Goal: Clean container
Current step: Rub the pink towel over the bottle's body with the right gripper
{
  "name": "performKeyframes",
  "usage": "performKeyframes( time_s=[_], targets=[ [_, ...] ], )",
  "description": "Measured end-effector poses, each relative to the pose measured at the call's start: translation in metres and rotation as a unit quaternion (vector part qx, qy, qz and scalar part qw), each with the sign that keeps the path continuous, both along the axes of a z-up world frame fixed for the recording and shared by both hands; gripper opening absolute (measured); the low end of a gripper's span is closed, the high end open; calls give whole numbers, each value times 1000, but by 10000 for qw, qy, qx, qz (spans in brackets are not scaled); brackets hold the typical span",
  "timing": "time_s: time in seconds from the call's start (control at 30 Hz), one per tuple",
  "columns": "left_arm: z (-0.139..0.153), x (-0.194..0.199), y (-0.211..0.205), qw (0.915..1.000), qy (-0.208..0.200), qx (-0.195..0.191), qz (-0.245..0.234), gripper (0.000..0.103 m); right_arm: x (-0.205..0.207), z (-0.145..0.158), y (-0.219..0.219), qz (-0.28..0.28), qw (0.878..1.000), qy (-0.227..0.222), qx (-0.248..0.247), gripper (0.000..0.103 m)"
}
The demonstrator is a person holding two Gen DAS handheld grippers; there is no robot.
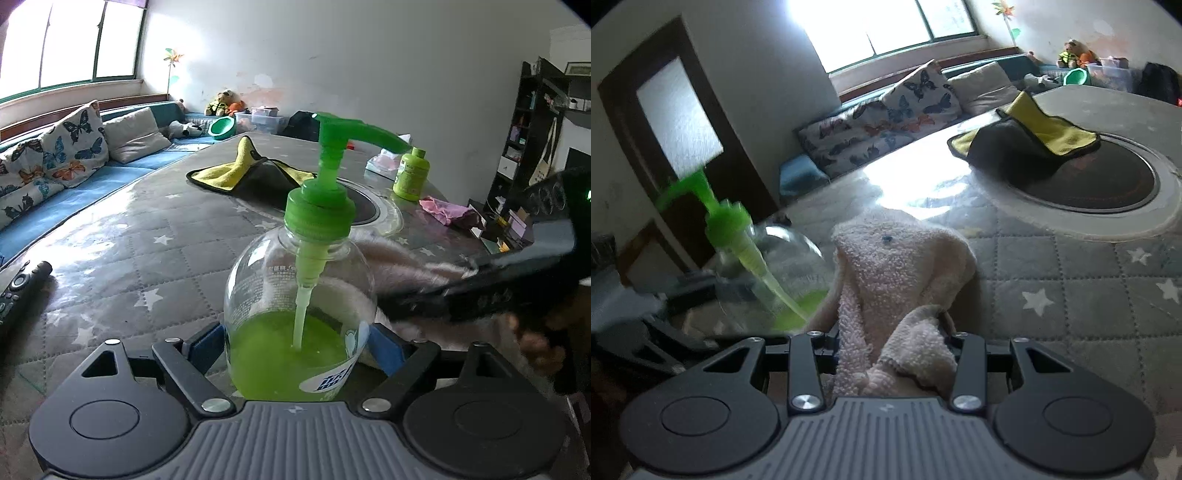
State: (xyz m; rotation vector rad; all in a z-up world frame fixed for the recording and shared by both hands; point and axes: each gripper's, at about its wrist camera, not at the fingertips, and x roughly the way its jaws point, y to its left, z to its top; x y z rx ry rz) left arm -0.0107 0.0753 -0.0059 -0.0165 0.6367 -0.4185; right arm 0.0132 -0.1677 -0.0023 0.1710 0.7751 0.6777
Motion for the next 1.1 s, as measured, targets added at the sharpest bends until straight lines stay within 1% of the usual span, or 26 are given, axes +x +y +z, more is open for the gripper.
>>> performKeyframes(
  time_s=[0.07,0.17,0.23,0.27,0.37,0.5,0.63,0.73,0.83,0.97,1.03,1.1],
  targets=[
    [0,0,-1,10000,-22,34,-46,86,2,12,-4,-22,9996,-43,293,41],
    [-1,0,-1,9999,-23,38,-99,86,11,34,-3,59,9959,-187,879,41],
    [-1,0,-1,9999,-28,50,-126,86,21,40,3,174,9932,-117,1148,41],
    [-1,1,0,9999,-28,49,-135,86,26,40,7,218,9927,-69,1187,41],
    [-2,1,1,9999,-28,18,-154,86,40,28,17,221,9937,106,1093,41],
    [-3,0,1,9999,-39,13,-152,87,49,5,15,-69,9943,374,994,42],
    [-3,-3,0,10000,-36,-14,-56,87,45,-12,18,-70,9987,329,374,42],
    [-4,-5,0,9999,-11,-78,66,88,35,-20,21,-23,9998,184,19,42],
    [-1,-4,2,9998,-14,-117,151,87,23,-20,19,19,9999,89,-137,42],
    [0,-5,1,9997,-42,-110,199,87,11,-14,12,65,9998,76,-197,41],
    [0,-6,1,9997,-39,-117,187,87,8,-8,9,37,9999,77,-89,41],
    [0,-5,2,9998,-38,-112,160,87,8,5,6,27,9999,9,161,41]
  ],
)
